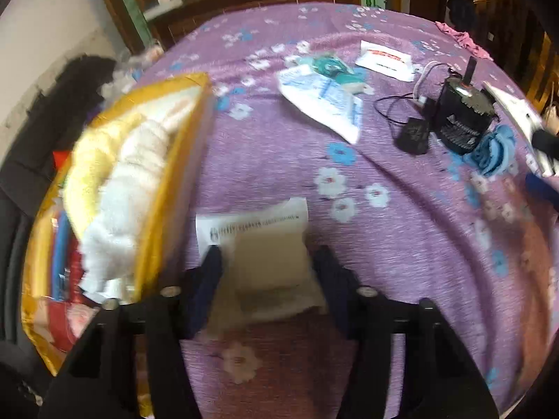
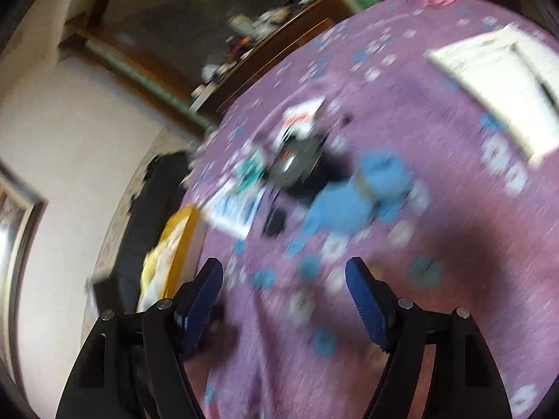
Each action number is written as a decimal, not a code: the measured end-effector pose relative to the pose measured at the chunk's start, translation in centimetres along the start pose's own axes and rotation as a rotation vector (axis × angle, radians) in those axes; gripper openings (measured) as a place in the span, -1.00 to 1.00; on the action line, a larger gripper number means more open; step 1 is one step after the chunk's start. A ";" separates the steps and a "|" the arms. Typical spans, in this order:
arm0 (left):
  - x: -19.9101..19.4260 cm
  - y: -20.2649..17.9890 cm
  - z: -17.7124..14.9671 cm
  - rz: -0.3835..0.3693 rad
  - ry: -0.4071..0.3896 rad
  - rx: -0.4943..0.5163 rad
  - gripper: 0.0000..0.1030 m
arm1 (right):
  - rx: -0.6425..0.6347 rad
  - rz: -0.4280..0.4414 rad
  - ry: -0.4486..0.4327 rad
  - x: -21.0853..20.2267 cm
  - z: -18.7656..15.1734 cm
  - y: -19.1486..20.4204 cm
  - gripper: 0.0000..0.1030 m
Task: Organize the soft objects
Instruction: 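Grasp the white packet with the left tool while the right tool grasps the blue cloth, then drop the white packet and blue cloth into the tray, opening both tools, then grasp the white desiccant packet with the left tool while the right tool grasps the teal cartoon packet, then drop the desiccant packet and teal packet into the tray, opening both tools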
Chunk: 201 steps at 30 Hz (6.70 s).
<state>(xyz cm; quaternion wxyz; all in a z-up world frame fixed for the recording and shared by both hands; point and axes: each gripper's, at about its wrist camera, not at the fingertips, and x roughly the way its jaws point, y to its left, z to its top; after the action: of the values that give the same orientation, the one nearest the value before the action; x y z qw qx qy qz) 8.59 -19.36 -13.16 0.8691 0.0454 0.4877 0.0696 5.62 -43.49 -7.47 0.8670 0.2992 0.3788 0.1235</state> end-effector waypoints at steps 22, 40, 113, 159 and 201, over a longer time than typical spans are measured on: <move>-5.4 4.7 -0.8 -0.550 -0.048 -0.203 -0.89 | 0.056 0.029 -0.040 5.1 0.5 -2.8 -0.14; -9.4 13.3 -3.0 -0.678 -0.146 -0.392 -0.89 | -0.189 0.192 -0.151 -1.4 -4.5 4.1 -0.87; 0.2 5.6 11.0 -0.545 0.149 -0.304 0.09 | -0.299 0.235 0.118 9.0 8.6 13.4 0.56; -6.6 24.0 -6.0 -0.807 -0.165 -0.754 -0.48 | -0.449 -0.467 0.285 26.5 8.7 19.3 0.13; -5.7 25.6 -0.9 -0.575 -0.232 -0.629 0.30 | -0.487 0.238 0.227 18.1 -3.4 22.3 0.67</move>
<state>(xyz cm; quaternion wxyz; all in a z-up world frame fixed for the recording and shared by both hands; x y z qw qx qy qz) 2.90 4.92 -5.06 0.8736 -0.3513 0.3349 -0.0353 15.76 -16.43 -6.22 0.8448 0.1088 0.3950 0.3442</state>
